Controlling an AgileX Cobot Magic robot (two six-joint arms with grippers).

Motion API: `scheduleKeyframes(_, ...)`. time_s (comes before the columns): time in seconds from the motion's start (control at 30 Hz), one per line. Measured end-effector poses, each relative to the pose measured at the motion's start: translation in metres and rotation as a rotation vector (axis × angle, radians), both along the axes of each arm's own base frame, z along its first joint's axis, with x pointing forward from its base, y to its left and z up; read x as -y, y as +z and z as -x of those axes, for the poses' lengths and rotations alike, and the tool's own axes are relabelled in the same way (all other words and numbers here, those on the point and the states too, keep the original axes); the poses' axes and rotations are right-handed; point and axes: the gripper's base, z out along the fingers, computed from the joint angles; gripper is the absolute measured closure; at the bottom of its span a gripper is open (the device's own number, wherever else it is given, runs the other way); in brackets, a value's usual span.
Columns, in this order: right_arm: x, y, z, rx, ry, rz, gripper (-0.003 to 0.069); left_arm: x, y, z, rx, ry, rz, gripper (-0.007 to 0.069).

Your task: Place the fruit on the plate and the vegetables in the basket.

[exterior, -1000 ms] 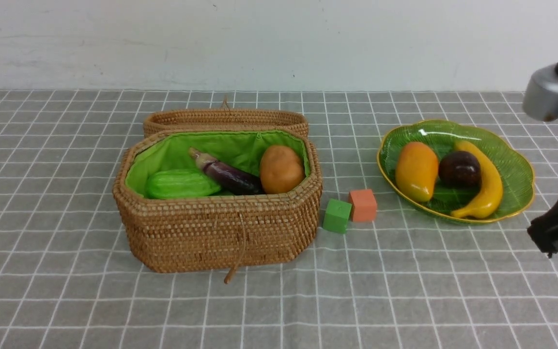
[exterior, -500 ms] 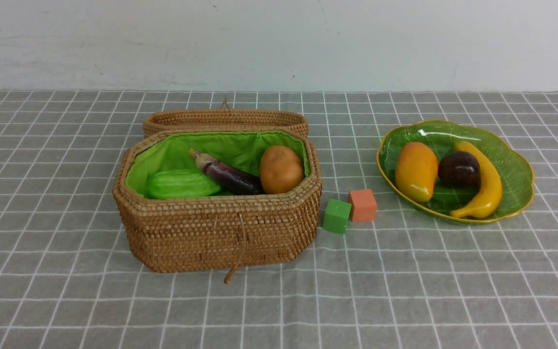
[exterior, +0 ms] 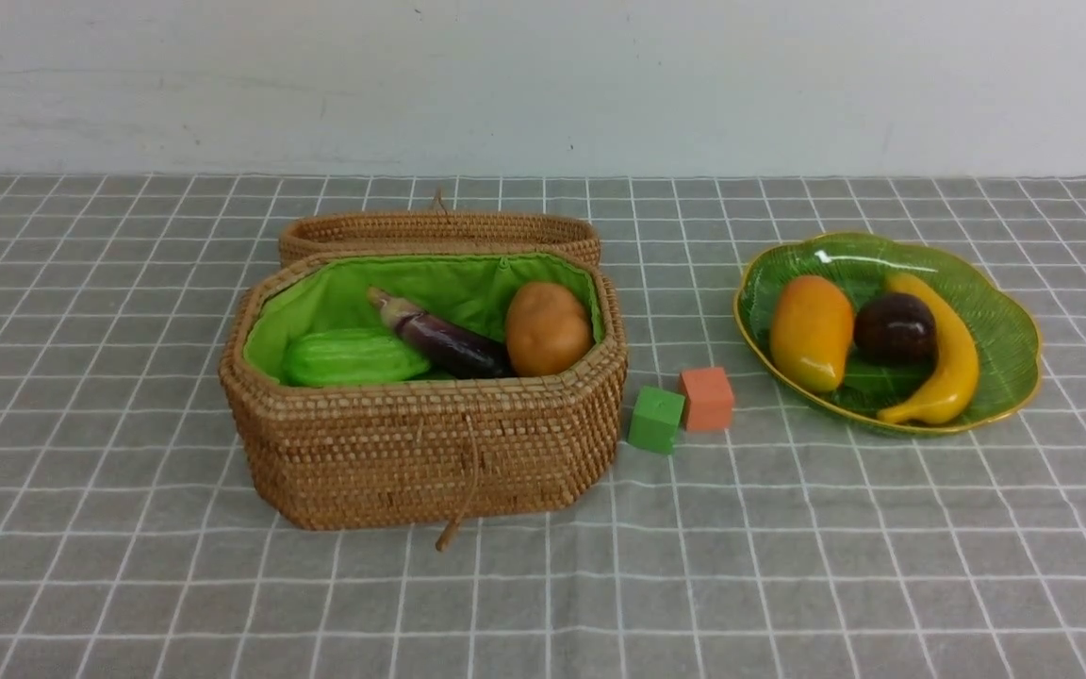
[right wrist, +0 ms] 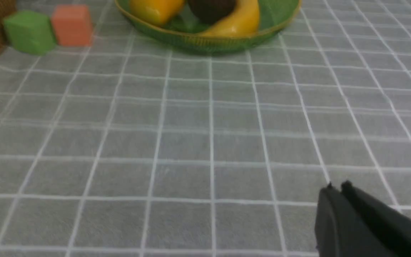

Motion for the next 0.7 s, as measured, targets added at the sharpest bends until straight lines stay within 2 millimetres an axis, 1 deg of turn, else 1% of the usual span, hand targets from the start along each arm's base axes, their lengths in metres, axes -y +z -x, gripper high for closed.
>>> scheduleKeyframes(0.17,-0.0020,0.0001,-0.0005,0.013,0.004,-0.059,0.0652,0.0000,0.0000,0.0000,0.000,0.000,0.000,0.0386)
scheduleKeyframes(0.7,-0.0022,0.0003,-0.0005,0.014,0.004,-0.066,0.0638,0.0000,0.0000,0.0000,0.000,0.000,0.000,0.0386)
